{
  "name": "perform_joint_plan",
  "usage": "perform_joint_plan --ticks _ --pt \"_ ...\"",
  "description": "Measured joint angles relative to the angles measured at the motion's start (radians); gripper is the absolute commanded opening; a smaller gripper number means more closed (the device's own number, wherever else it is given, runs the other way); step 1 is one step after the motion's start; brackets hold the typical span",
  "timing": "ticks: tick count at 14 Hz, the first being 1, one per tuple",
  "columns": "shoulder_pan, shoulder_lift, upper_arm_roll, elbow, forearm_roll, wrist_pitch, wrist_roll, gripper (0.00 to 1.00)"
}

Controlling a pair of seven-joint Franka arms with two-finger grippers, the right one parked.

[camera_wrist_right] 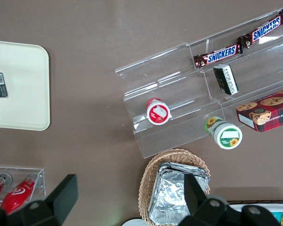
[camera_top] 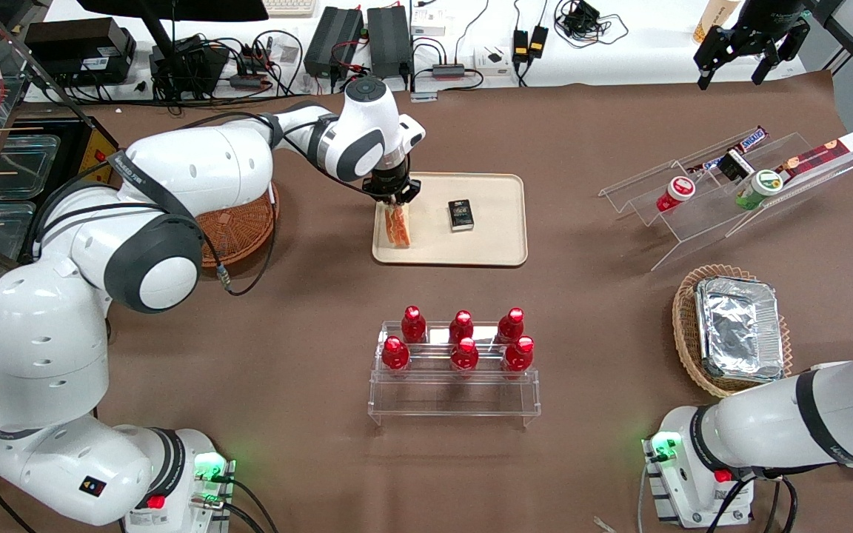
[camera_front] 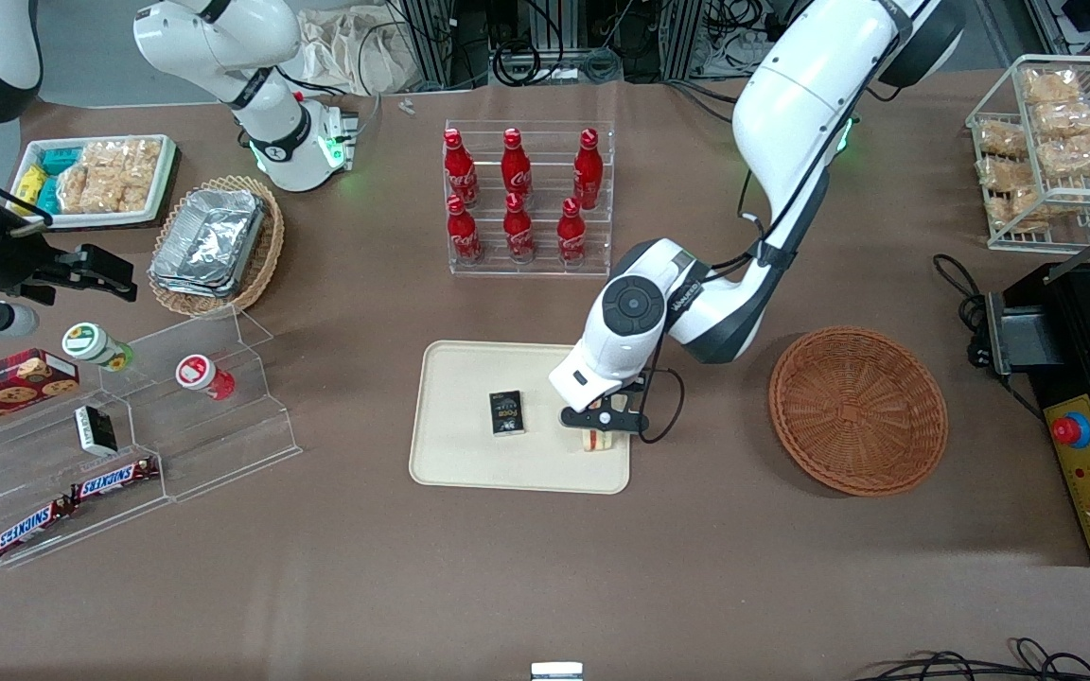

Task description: Place sandwich from basket to tray

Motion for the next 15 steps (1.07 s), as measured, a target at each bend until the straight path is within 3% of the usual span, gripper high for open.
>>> perform_joint_plan --ticks 1,7,12,15 --pt "0.0 0.003 0.0 0.0 0.0 0.0 0.0 0.99" --pt "0.031 -0.046 0.007 0.014 0.0 -0.103 -0.003 1.0" --pt "0.163 -0.231 0.014 0.027 0.0 -0.326 0.012 1.0" --pt "0.259 -0.328 0.016 0.027 -0.001 -0.474 0.17 0.99"
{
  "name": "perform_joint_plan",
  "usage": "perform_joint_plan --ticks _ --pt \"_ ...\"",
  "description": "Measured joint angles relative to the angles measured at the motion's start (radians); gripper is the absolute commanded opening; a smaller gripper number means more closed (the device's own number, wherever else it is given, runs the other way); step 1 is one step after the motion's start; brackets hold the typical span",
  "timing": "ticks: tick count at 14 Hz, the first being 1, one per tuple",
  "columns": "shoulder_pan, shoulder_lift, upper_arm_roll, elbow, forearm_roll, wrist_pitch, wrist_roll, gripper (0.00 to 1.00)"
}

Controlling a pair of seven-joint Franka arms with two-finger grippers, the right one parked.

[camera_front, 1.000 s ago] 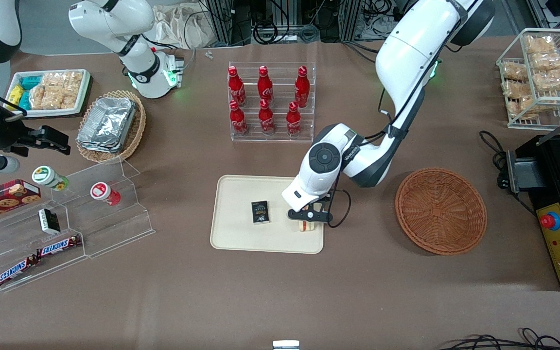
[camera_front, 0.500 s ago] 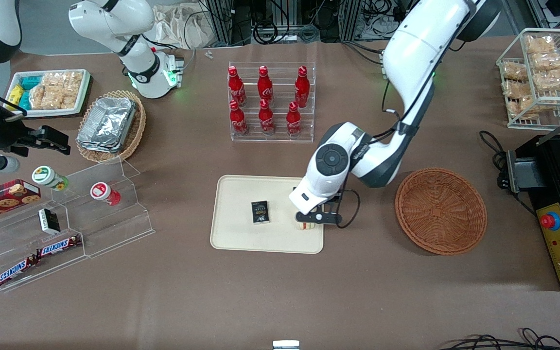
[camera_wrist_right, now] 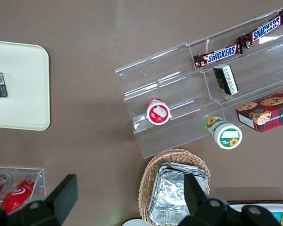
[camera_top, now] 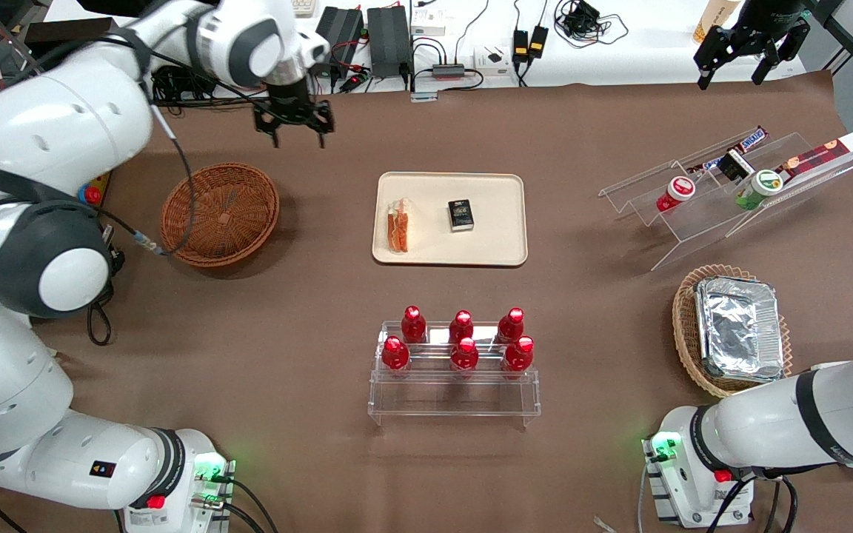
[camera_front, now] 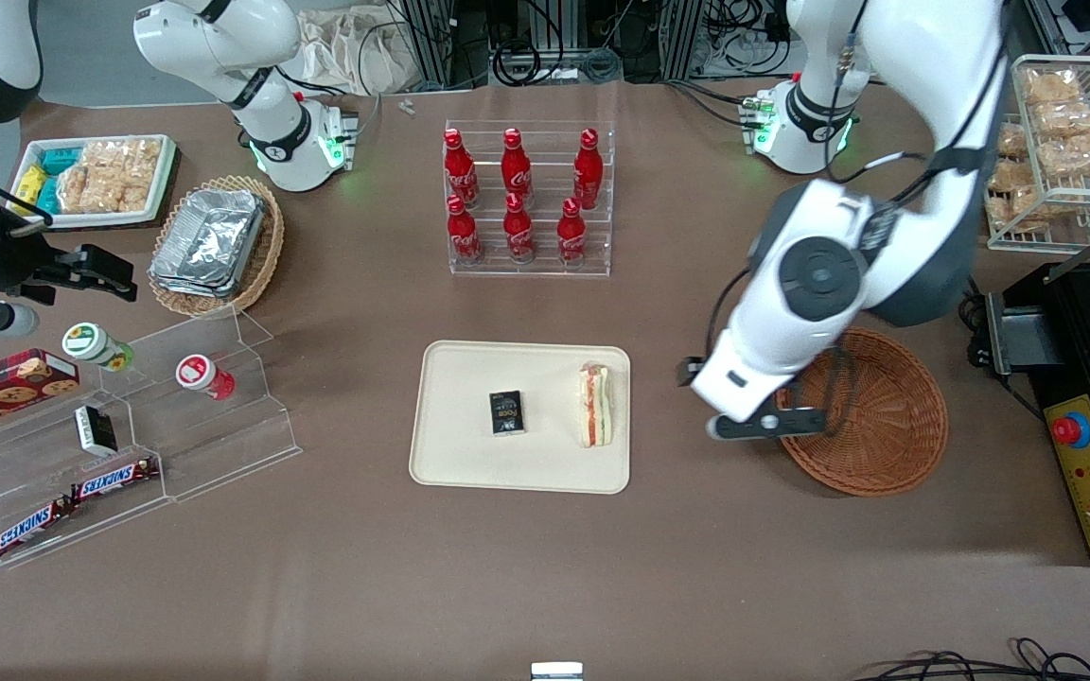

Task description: Place sandwich from basket to tray

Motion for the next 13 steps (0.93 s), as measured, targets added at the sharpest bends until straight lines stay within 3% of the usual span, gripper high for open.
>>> perform_joint_plan --ticks 4,13 --pt "0.147 -0.101 0.005 0.0 -0.001 -0.151 0.214 1.0" --pt "0.334 -0.178 0.009 -0.001 -0.001 -0.233 0.289 1.0"
